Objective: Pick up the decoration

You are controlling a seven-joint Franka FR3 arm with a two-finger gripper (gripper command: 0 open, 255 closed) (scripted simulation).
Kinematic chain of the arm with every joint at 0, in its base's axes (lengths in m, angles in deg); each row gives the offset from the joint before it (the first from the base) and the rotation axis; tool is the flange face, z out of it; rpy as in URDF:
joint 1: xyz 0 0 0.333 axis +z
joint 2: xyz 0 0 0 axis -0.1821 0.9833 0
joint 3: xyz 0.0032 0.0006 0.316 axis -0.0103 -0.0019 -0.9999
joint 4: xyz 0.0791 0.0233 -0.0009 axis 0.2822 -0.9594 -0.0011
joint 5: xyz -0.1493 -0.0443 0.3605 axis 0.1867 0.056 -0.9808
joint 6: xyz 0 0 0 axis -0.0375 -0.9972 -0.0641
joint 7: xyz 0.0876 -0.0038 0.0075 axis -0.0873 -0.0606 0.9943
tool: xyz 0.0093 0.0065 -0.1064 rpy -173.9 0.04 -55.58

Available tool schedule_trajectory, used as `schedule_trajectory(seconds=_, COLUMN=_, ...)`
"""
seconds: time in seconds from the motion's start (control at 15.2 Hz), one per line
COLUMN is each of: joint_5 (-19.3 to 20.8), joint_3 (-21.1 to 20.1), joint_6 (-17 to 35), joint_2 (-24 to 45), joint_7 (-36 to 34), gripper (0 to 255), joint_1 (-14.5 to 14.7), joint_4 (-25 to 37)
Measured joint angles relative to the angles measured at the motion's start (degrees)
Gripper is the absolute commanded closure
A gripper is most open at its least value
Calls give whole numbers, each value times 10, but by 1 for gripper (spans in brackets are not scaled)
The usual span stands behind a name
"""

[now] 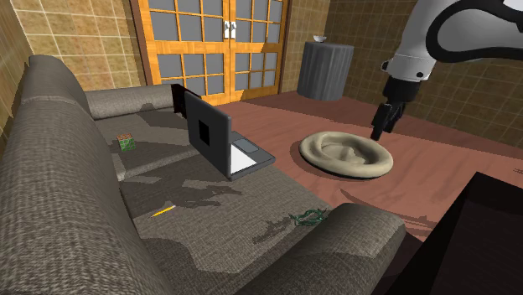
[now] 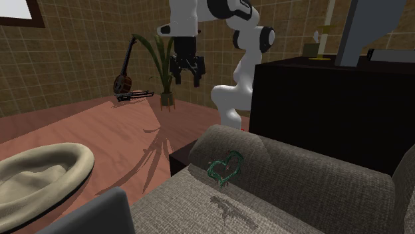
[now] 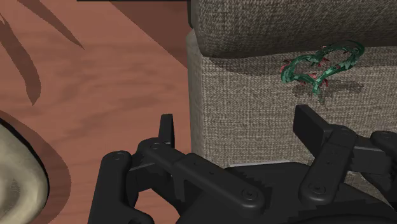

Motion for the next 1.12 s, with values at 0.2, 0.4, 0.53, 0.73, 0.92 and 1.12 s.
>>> schedule_trajectory(seconds=0.2, joint_5=-4, joint_3=-11, joint_6=19, joint_2=4, joint_7=-5, gripper=0, joint_1=5, joint_4=-12)
schedule_trajectory(seconds=0.4, joint_5=-14, joint_3=-39, joint_6=66, joint_2=13, joint_7=-22, gripper=0, joint_1=19, joint_4=-44)
schedule_trajectory(seconds=0.53, joint_5=-19, joint_3=-58, joint_6=102, joint_2=23, joint_7=-31, gripper=0, joint_1=28, joint_4=-65)
schedule_trajectory(seconds=0.73, joint_5=-28, joint_3=-88, joint_6=150, joint_2=41, joint_7=-49, gripper=0, joint_1=42, joint_4=-87)
schedule_trajectory(seconds=0.92, joint_5=-33, joint_3=-122, joint_6=210, joint_2=78, joint_7=-70, gripper=0, joint_1=55, joint_4=-103)
schedule_trajectory(seconds=1.12, joint_5=-34, joint_3=-155, joint_6=261, joint_2=116, joint_7=-92, gripper=0, joint_1=65, joint_4=-110)
